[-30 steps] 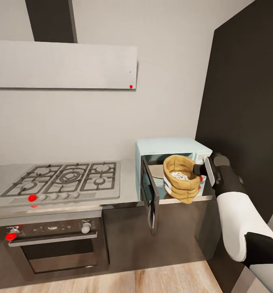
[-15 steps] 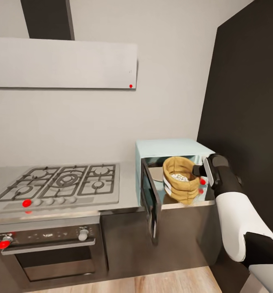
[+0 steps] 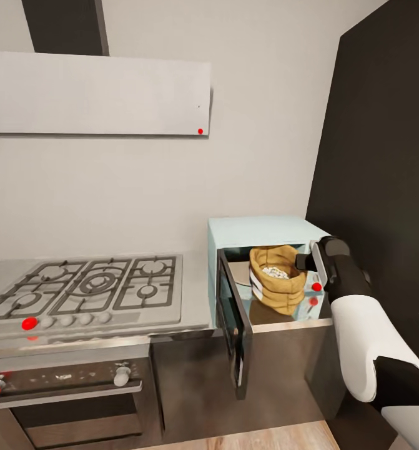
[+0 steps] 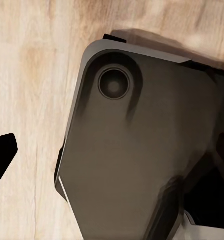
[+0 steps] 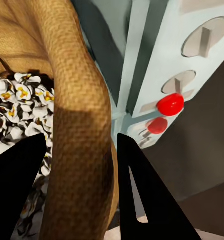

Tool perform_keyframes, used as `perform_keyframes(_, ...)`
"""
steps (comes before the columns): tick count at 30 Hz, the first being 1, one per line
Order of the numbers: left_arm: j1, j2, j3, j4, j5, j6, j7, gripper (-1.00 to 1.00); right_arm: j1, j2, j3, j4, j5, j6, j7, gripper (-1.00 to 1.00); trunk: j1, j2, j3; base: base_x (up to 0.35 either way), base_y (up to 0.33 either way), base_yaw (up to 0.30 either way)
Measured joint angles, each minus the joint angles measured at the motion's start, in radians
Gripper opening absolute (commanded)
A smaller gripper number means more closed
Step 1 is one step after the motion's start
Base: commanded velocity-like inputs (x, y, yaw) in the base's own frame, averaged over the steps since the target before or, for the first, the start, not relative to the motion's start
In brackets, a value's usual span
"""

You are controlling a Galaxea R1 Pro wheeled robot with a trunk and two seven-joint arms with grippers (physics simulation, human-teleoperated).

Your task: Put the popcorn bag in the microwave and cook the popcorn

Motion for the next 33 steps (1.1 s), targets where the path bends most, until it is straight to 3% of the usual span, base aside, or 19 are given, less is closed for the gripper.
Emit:
perform_keyframes(4, 0.0, -0.001, 0.0, 0.0, 0.0, 0.0, 0.0, 1.0, 0.0, 0.011, -0.001, -0.003, 0.011, 0.0, 0.003, -1.0, 0.0, 0.0, 0.0, 0.0, 0.0, 0.0)
perform_keyframes(11, 0.0, -0.001, 0.0, 0.0, 0.0, 0.0, 0.0, 1.0, 0.0, 0.071, 0.001, 0.002, -0.011, 0.001, 0.005, -1.0, 0.0, 0.0, 0.0, 0.0, 0.0, 0.0)
perform_keyframes(12, 0.0, -0.001, 0.0, 0.0, 0.0, 0.0, 0.0, 1.0, 0.0, 0.073, 0.002, 0.008, -0.034, 0.0, 0.003, -1.0, 0.0, 0.0, 0.0, 0.0, 0.0, 0.0)
perform_keyframes(33, 0.0, -0.001, 0.0, 0.0, 0.0, 0.0, 0.0, 1.0, 0.0, 0.088, -0.006, 0.024, -0.03, 0.0, 0.001, -1.0, 0.0, 0.0, 0.0, 0.0, 0.0, 0.0)
